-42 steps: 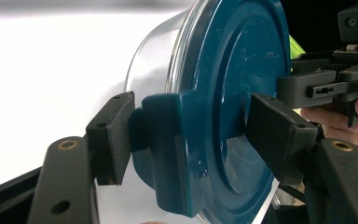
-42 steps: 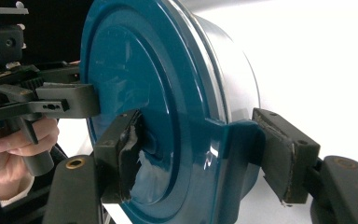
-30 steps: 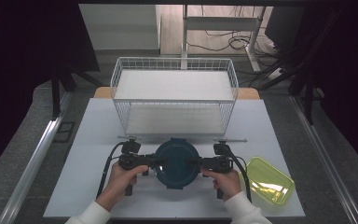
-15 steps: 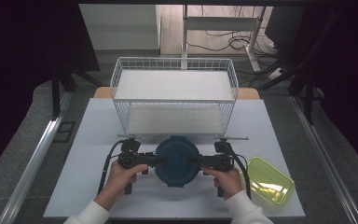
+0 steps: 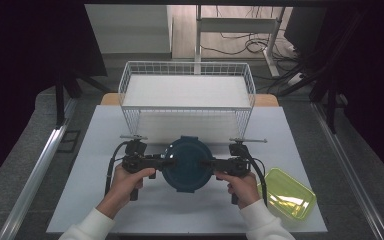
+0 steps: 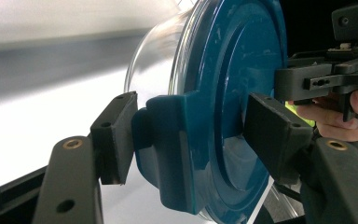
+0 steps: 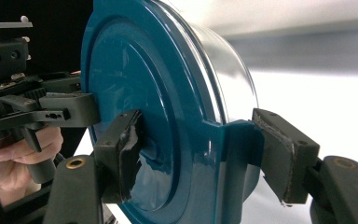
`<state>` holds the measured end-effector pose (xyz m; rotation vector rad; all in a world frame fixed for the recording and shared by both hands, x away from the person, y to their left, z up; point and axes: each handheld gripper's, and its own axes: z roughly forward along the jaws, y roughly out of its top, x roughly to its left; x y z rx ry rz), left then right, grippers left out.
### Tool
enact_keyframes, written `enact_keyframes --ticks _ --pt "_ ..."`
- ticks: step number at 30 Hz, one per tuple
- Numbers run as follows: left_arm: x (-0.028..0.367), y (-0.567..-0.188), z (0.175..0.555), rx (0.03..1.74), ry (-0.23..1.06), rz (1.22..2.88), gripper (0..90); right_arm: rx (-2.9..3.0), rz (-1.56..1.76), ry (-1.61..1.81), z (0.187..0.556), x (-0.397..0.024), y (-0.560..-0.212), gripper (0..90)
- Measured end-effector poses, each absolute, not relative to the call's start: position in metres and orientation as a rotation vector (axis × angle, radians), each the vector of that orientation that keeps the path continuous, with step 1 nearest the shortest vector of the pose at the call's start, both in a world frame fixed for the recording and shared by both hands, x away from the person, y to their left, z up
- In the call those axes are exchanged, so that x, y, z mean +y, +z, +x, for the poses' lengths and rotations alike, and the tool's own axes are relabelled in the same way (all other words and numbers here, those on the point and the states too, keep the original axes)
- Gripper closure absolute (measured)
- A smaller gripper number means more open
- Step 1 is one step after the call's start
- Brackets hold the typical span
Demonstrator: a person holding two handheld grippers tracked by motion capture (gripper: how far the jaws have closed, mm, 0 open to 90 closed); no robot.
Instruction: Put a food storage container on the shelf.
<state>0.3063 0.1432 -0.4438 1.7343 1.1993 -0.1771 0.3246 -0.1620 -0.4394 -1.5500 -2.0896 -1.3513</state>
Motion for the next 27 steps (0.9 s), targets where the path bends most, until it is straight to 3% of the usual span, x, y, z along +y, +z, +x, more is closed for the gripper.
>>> enact_keyframes --ticks 27 --pt "0.150 -0.393 0.320 1.157 -0.105 1.730 37.3 -2.104 -1.515 -1.439 0.341 -0.156 -0.392 34.9"
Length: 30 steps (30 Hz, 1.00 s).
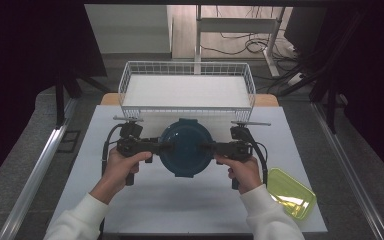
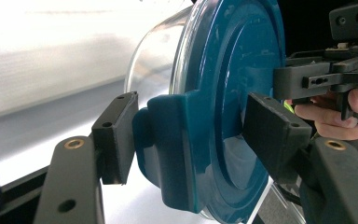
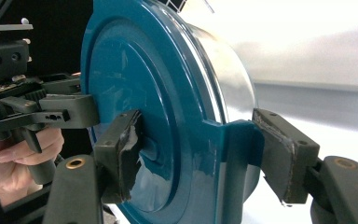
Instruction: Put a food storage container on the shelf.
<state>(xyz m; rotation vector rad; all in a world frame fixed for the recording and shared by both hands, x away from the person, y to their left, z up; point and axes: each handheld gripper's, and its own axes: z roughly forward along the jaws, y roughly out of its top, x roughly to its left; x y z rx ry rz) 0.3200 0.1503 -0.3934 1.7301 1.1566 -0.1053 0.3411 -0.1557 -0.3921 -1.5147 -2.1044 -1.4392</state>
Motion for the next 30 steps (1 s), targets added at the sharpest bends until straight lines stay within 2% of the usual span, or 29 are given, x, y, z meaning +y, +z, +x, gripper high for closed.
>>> enact_keyframes --ticks 30 --pt "0.159 -0.353 0.341 1.124 -0.064 1.722 38.2 -2.098 -1.498 -1.513 0.362 -0.149 -0.357 35.0"
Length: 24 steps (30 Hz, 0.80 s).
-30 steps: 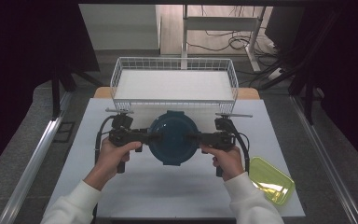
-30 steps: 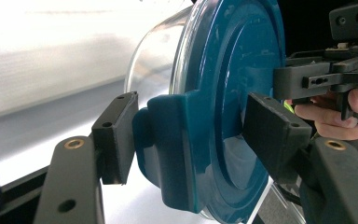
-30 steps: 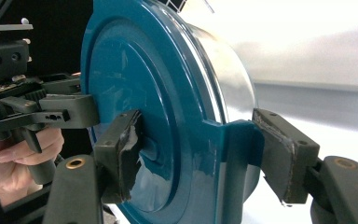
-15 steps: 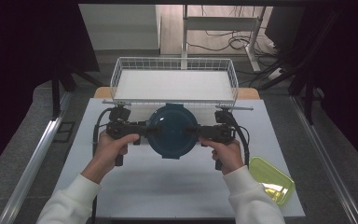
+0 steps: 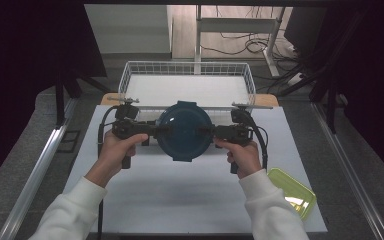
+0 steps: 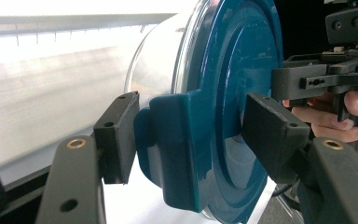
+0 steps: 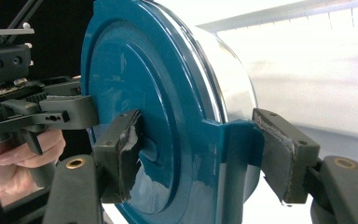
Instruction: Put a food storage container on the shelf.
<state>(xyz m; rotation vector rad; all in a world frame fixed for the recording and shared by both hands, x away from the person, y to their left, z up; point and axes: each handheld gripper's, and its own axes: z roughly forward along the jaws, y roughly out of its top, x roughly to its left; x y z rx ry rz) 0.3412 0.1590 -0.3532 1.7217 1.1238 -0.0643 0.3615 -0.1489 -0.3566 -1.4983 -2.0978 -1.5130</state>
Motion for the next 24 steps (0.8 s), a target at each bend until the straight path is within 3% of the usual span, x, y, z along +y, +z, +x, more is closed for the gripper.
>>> enact_keyframes --ticks 12,24 --pt "0.164 -0.325 0.355 1.099 -0.037 1.707 38.6 -2.120 -1.478 -1.569 0.376 -0.144 -0.325 35.0" --pt "0.166 -0.314 0.377 1.092 -0.033 1.705 39.0 -2.087 -1.490 -1.588 0.399 -0.144 -0.314 35.3"
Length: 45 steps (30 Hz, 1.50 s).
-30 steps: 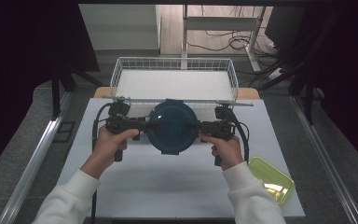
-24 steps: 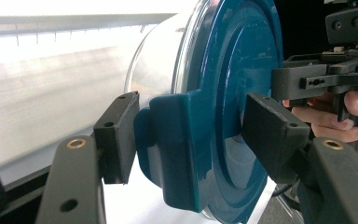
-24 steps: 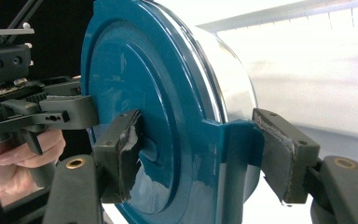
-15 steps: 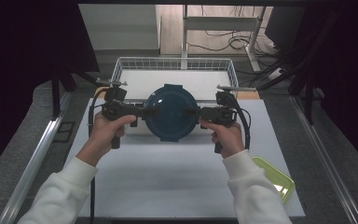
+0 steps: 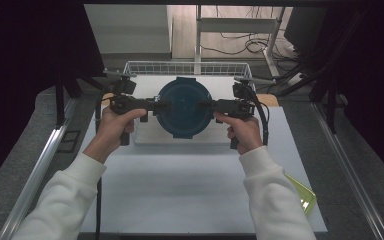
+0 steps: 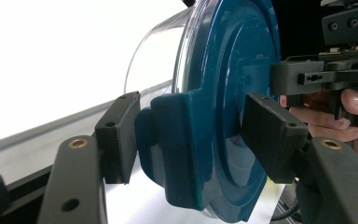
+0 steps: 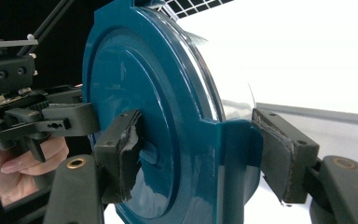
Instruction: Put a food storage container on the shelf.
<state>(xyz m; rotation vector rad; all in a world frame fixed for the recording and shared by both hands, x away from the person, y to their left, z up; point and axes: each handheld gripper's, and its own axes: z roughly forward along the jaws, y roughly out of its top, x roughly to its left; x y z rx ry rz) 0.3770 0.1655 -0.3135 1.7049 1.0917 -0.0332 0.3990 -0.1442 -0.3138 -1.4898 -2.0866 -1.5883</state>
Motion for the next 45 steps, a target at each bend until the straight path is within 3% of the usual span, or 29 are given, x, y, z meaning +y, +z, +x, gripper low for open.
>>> enact_keyframes --ticks 24,45 --pt "0.169 -0.296 0.422 1.099 -0.043 1.677 39.1 -2.065 -1.507 -1.576 0.445 -0.142 -0.292 35.6" --pt "0.173 -0.312 0.467 1.120 -0.100 1.625 38.7 -2.045 -1.590 -1.555 0.486 -0.137 -0.294 35.6"
